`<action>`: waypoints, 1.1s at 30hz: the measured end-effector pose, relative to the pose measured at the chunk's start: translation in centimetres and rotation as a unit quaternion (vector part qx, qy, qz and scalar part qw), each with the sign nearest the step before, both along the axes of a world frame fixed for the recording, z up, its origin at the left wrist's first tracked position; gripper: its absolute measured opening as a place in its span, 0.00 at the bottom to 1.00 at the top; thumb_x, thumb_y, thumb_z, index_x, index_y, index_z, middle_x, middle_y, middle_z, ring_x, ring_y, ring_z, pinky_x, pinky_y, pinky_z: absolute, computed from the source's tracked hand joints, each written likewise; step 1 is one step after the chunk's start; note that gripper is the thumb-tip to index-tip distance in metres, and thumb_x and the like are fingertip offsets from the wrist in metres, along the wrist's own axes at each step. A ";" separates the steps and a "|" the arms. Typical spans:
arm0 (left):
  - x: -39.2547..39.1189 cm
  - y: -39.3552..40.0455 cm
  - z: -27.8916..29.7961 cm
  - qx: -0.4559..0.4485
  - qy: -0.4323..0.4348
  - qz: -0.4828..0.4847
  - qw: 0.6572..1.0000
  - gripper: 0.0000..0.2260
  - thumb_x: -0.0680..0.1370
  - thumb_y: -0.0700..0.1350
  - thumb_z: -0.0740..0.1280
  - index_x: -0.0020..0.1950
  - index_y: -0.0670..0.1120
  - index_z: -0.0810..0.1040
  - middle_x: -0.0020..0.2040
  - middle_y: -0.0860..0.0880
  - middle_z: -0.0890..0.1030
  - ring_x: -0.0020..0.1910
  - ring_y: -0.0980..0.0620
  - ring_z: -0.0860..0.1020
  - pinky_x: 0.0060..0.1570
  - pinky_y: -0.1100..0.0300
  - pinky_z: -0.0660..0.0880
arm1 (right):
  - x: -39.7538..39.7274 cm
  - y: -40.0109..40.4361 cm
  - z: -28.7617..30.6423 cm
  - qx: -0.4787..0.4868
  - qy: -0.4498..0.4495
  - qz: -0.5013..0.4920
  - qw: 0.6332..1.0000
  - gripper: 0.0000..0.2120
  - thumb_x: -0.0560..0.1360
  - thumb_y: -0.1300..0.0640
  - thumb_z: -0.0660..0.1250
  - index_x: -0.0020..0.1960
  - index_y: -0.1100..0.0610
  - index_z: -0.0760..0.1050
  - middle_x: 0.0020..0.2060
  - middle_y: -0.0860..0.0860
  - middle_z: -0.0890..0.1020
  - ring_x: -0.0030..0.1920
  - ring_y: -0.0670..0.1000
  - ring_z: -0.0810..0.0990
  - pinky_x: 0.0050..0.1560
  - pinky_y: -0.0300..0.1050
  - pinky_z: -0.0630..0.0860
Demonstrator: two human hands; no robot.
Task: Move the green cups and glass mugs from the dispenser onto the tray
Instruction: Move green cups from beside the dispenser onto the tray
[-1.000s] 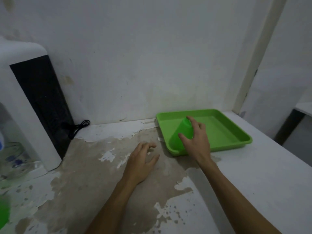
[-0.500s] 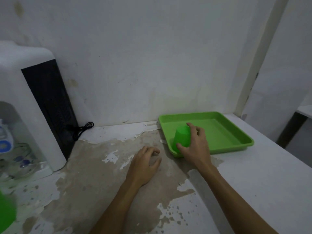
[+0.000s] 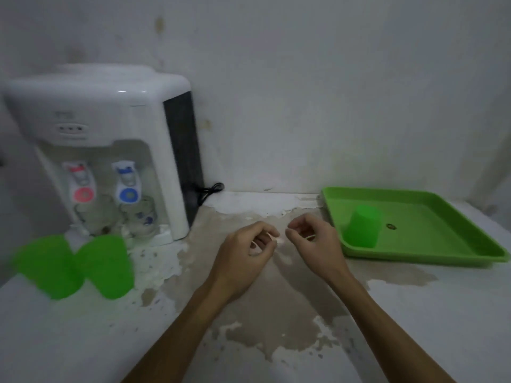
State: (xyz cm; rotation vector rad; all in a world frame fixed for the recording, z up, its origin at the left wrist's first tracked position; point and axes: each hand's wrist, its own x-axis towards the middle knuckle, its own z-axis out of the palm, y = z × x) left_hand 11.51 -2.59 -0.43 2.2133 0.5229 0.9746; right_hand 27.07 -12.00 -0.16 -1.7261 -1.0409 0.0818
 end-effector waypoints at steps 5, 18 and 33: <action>-7.3 2.5 1.5 0.037 -0.009 0.083 0.996 0.05 0.76 0.44 0.71 0.48 0.54 0.82 0.42 0.57 0.84 0.43 0.57 0.83 0.44 0.53 0.81 | -5.4 4.3 -0.6 -0.009 0.037 0.079 0.996 0.06 0.72 0.60 0.74 0.38 0.52 0.81 0.33 0.48 0.83 0.34 0.41 0.78 0.35 0.30 0.71; -17.6 7.8 1.0 0.122 0.153 0.365 0.910 0.20 0.72 0.48 0.73 0.63 0.52 0.79 0.64 0.47 0.75 0.67 0.45 0.74 0.64 0.48 0.71 | -14.4 10.1 -1.4 -0.033 0.091 0.205 0.974 0.04 0.74 0.63 0.72 0.40 0.58 0.82 0.34 0.54 0.83 0.31 0.41 0.75 0.33 0.32 0.73; -12.9 6.1 2.5 0.065 0.091 0.272 0.956 0.21 0.75 0.51 0.73 0.67 0.56 0.75 0.65 0.54 0.72 0.64 0.52 0.73 0.56 0.54 0.75 | -11.4 7.9 -1.6 -0.019 0.188 0.185 0.965 0.04 0.74 0.65 0.70 0.41 0.60 0.82 0.33 0.54 0.81 0.35 0.49 0.77 0.40 0.46 0.76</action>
